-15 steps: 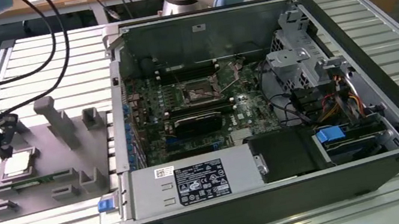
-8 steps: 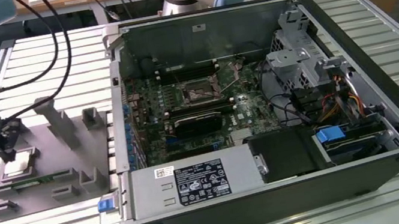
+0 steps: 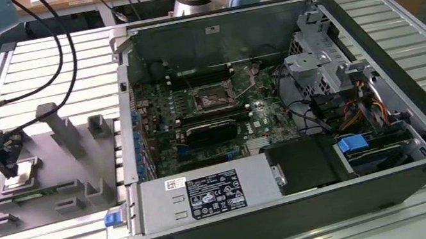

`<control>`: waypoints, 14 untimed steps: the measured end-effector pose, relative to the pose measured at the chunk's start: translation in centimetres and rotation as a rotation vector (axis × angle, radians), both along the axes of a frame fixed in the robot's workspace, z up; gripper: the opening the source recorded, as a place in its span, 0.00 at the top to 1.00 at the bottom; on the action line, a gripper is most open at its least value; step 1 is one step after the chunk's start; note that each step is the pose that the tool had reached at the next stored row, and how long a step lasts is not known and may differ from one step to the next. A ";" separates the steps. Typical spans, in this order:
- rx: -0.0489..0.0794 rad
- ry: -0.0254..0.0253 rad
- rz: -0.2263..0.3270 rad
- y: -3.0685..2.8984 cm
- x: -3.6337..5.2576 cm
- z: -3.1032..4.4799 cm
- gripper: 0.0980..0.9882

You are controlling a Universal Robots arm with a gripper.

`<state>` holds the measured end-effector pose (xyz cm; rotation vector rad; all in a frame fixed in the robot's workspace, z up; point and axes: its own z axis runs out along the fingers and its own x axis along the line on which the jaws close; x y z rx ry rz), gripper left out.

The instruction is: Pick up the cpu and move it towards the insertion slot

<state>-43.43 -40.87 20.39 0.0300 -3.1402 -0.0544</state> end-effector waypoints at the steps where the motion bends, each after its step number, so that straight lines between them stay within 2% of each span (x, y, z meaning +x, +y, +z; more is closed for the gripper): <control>1: 0.000 0.0000 0.000 0.00 0.00 0.00 1.00; 8: 0.000 0.0002 0.000 -0.01 0.00 -0.01 0.98; 11: 0.000 0.0002 0.000 -0.01 -0.01 -0.02 0.78; 12: 0.000 0.0002 0.000 -0.01 -0.01 -0.02 0.78; 13: 0.000 0.0002 0.000 -0.01 -0.01 -0.02 0.72; 14: 0.000 0.0002 0.000 -0.01 -0.01 -0.03 0.72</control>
